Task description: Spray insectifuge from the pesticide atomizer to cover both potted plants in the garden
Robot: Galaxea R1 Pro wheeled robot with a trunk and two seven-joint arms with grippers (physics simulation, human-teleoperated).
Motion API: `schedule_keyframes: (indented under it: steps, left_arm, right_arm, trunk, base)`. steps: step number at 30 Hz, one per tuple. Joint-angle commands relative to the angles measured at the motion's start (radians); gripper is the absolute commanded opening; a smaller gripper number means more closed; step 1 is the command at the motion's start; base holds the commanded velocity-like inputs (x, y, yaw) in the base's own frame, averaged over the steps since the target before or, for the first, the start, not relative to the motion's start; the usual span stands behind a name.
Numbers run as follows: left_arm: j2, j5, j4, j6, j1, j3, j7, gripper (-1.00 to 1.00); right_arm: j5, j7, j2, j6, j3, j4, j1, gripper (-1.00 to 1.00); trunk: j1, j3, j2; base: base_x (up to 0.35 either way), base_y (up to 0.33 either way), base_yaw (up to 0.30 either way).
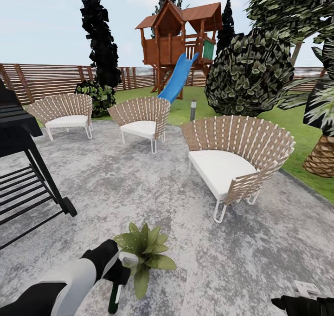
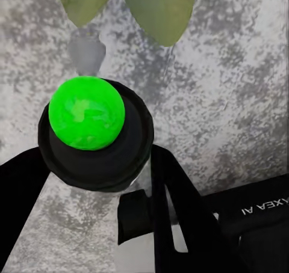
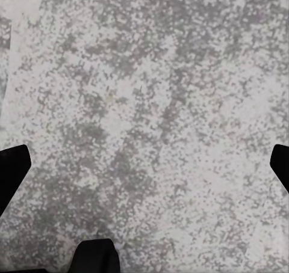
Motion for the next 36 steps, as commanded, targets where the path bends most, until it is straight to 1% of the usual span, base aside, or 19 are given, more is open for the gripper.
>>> schedule_keyframes:
  steps: [1, 2, 6, 14, 18, 20, 22, 24, 25, 27, 29, 31, 36]
  left_arm:
    - [-0.008, 0.000, -0.012, 0.003, 0.000, 0.019, 0.011, -1.00]
    - [-0.011, 0.013, -0.017, 0.003, 0.000, 0.035, 0.020, -1.00]
    - [-0.014, 0.028, -0.023, 0.005, 0.000, 0.051, 0.029, -1.00]
    - [-0.014, 0.032, -0.022, 0.006, 0.000, 0.054, 0.030, -1.00]
    - [-0.015, 0.036, -0.017, 0.006, 0.000, 0.054, 0.030, -1.00]
    - [-0.016, 0.036, 0.002, 0.007, 0.000, 0.053, 0.030, -1.00]
    - [-0.017, 0.035, 0.054, 0.009, 0.000, 0.052, 0.031, -1.00]
    - [-0.019, 0.035, 0.074, 0.013, 0.000, 0.051, 0.031, -1.00]
    - [-0.021, 0.035, 0.086, 0.026, 0.000, 0.051, 0.031, -1.00]
    - [-0.023, 0.033, 0.095, 0.082, 0.000, 0.051, 0.029, -1.00]
    - [-0.025, 0.032, 0.096, 0.121, 0.000, 0.050, 0.029, -1.00]
    - [-0.030, 0.031, 0.096, 0.179, 0.000, 0.050, 0.028, -1.00]
    - [-0.033, 0.031, 0.096, 0.207, 0.000, 0.049, 0.027, -1.00]
  right_arm:
    - [0.006, 0.007, 0.000, 0.002, -0.003, -0.001, -0.001, 1.00]
    - [0.006, 0.007, 0.000, 0.002, -0.003, -0.001, -0.001, 1.00]
    - [0.006, 0.007, 0.000, 0.002, -0.003, -0.001, -0.002, 1.00]
    - [0.006, 0.007, 0.000, 0.002, -0.003, -0.001, -0.001, 1.00]
    - [0.006, 0.007, 0.000, 0.002, -0.003, -0.001, -0.001, 1.00]
    - [0.007, 0.008, 0.000, 0.002, -0.003, -0.001, -0.001, 1.00]
    - [0.007, 0.009, 0.000, 0.002, -0.003, -0.001, -0.001, 1.00]
    - [0.007, 0.009, 0.000, 0.002, -0.003, -0.001, -0.001, 1.00]
    - [0.007, 0.009, 0.000, 0.002, -0.003, -0.001, -0.001, 1.00]
    - [0.007, 0.009, 0.000, 0.002, -0.003, 0.000, -0.002, 1.00]
    - [0.007, 0.009, 0.000, 0.002, -0.003, -0.001, -0.001, 1.00]
    - [0.007, 0.009, -0.001, 0.002, -0.003, 0.000, -0.001, 1.00]
    - [0.007, 0.009, -0.001, 0.002, -0.003, 0.000, -0.002, 1.00]
  trunk:
    - [0.000, -0.001, 0.000]
    - [0.000, -0.001, 0.000]
    - [0.000, -0.001, 0.000]
    - [0.000, -0.001, 0.000]
    - [0.000, -0.001, 0.000]
    - [0.000, -0.001, 0.000]
    - [0.000, -0.001, 0.000]
    - [0.000, -0.001, 0.000]
    - [0.000, -0.001, 0.000]
    - [0.000, -0.001, 0.000]
    - [0.000, -0.001, 0.000]
    - [0.000, -0.001, 0.000]
    - [0.000, -0.001, 0.000]
  base:
    - [0.000, 0.000, 0.000]
    - [0.000, 0.000, 0.000]
    - [0.000, 0.000, 0.000]
    - [0.000, 0.000, 0.008]
    - [0.000, 0.000, 0.166]
    - [0.000, 0.000, 0.158]
    - [0.000, 0.000, 0.070]
    - [0.000, 0.000, 0.031]
    - [0.000, 0.000, 0.013]
    - [0.000, 0.000, 0.005]
    - [0.000, 0.000, 0.002]
    - [0.014, 0.000, 0.000]
    - [0.130, 0.000, 0.000]
